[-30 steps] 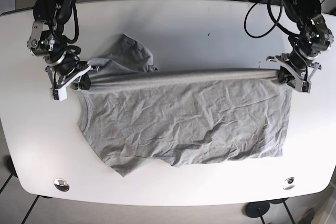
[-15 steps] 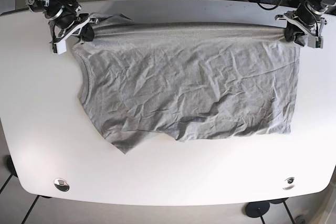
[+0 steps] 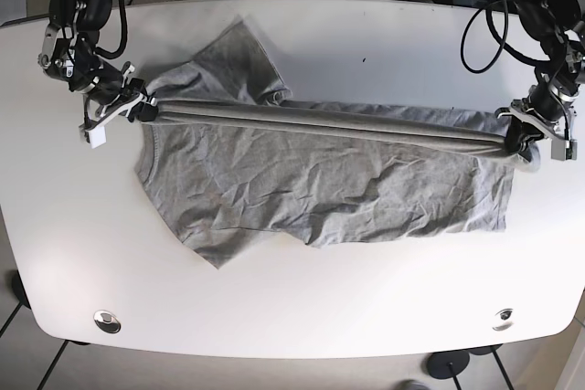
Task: Fold the T-shirt properly
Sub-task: 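Lift the grey shirt edge with both grippers and drag it taut, then grasp the grey shirt's hem corners with both grippers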
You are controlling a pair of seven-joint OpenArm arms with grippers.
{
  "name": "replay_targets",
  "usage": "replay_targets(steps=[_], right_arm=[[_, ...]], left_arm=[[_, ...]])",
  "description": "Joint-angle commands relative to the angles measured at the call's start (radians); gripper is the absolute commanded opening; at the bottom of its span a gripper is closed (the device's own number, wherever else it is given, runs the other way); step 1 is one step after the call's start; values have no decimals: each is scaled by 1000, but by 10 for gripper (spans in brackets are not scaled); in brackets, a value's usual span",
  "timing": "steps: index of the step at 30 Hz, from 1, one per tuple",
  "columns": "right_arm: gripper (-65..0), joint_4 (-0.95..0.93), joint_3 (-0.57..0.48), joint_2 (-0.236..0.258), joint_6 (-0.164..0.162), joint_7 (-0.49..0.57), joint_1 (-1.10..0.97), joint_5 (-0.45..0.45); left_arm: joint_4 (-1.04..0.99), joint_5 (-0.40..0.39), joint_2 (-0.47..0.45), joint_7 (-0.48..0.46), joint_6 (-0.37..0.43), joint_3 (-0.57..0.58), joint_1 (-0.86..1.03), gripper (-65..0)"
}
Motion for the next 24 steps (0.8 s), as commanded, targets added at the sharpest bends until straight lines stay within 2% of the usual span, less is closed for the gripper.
replay_targets(steps=[1,2,5,6,8,12,16,19,21,24], right_arm=[[-610,17,14,24,0,21,18,-3],[-572,28,14,24,-2,21,18,3],[-385,132,22,21,-2,17,-7,4],[-331,177,22,19,-2,17,-34,6],[-257,260,32,10,0,17,-82,6],[-249,315,118,-56,1,17,-180,6],[-249,315,123,-93,1,15,-265,0],[-249,287,103,-116,1,15,-297,1],[-250,250,60,-122,1,15,-306,-2],[-250,214,3,-123,1,18,-309,3]], left_arm=[[-27,-12,-61,-35,11,35,-37,-574],[-44,-12,-69,-35,11,63,-40,-507],[-34,-14,-70,-35,70,75,-59,-328],[-22,-14,-70,-35,98,75,-60,-288],[1,-14,-70,-35,126,75,-62,-257],[18,2,-70,-38,126,75,-59,-257],[18,153,-44,-52,123,82,-69,-257],[18,221,6,-142,123,100,-69,-257],[16,275,19,-210,123,178,-69,-258],[15,312,29,-276,126,256,-69,-258]])
